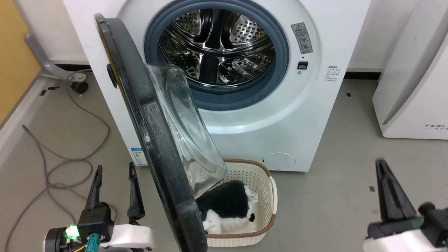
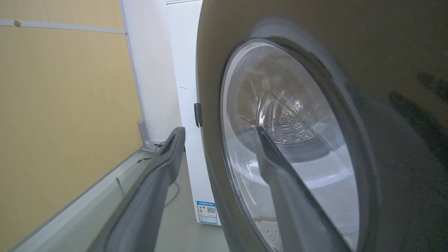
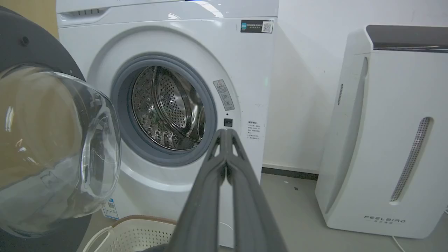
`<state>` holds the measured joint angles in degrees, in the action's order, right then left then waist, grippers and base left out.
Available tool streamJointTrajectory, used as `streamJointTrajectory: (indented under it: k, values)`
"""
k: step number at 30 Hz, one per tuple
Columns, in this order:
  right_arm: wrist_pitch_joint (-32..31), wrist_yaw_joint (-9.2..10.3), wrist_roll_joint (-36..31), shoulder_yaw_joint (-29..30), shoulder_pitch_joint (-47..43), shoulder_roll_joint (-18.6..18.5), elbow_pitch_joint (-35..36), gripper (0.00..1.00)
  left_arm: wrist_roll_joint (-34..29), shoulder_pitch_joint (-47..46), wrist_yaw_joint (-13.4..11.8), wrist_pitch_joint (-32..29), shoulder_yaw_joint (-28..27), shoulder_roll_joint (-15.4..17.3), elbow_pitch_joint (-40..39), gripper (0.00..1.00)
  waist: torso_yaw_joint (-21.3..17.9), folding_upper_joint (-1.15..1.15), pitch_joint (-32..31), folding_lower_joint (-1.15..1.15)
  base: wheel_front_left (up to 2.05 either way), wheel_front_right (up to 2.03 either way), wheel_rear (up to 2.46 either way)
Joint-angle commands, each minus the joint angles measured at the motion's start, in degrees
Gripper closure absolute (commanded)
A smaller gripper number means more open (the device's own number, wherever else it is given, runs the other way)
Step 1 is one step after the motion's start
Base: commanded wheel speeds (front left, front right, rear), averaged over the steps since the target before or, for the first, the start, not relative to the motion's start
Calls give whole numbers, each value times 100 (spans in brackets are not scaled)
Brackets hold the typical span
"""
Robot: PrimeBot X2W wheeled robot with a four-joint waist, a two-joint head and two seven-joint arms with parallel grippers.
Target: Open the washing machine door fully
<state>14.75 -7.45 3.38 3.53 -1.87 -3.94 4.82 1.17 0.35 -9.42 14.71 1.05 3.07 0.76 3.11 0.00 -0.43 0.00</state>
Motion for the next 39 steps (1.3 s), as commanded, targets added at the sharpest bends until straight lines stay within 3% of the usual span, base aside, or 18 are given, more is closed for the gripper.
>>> streamJointTrajectory:
  k: [1,5,6,7,8,19,20,21,29,34,39]
  values:
    - [24,-3,-20,97,-132,56,-102,100,-29,81,10,29,-1,20,-2,0,3,0,-17,0,0,0,0]
    - [24,-3,6,154,-304,100,-485,100,-29,99,20,29,15,17,27,0,5,0,-47,0,0,0,0]
    - [24,-3,58,132,-319,101,-574,90,-28,99,24,29,20,17,35,0,8,0,-49,0,0,0,0]
    - [24,-3,114,129,-319,102,-644,49,-28,96,27,29,23,16,42,0,9,0,-51,0,0,0,0]
    - [24,-3,154,134,-312,103,-701,0,-28,94,30,29,24,16,49,0,10,0,-54,0,0,0,0]
    - [25,-3,151,136,-248,105,-801,0,56,91,25,29,-25,5,85,0,12,0,-77,0,0,0,0]
    - [25,-3,149,143,-249,105,-806,0,60,92,21,29,-32,4,78,54,18,0,-82,0,0,0,0]
    - [25,-3,148,151,-252,105,-807,0,61,96,22,29,-37,3,75,100,24,0,-88,0,0,0,0]
    - [25,-3,164,168,-276,106,-791,0,98,-62,45,29,-279,4,-248,100,115,0,-99,0,0,0,0]
    - [25,-3,186,177,-280,106,-780,0,60,-326,118,29,-441,51,-1015,100,176,0,-111,0,0,0,0]
    - [25,-3,194,159,-298,106,-775,0,-97,-561,270,29,-220,87,-1925,100,213,0,-127,0,0,0,0]
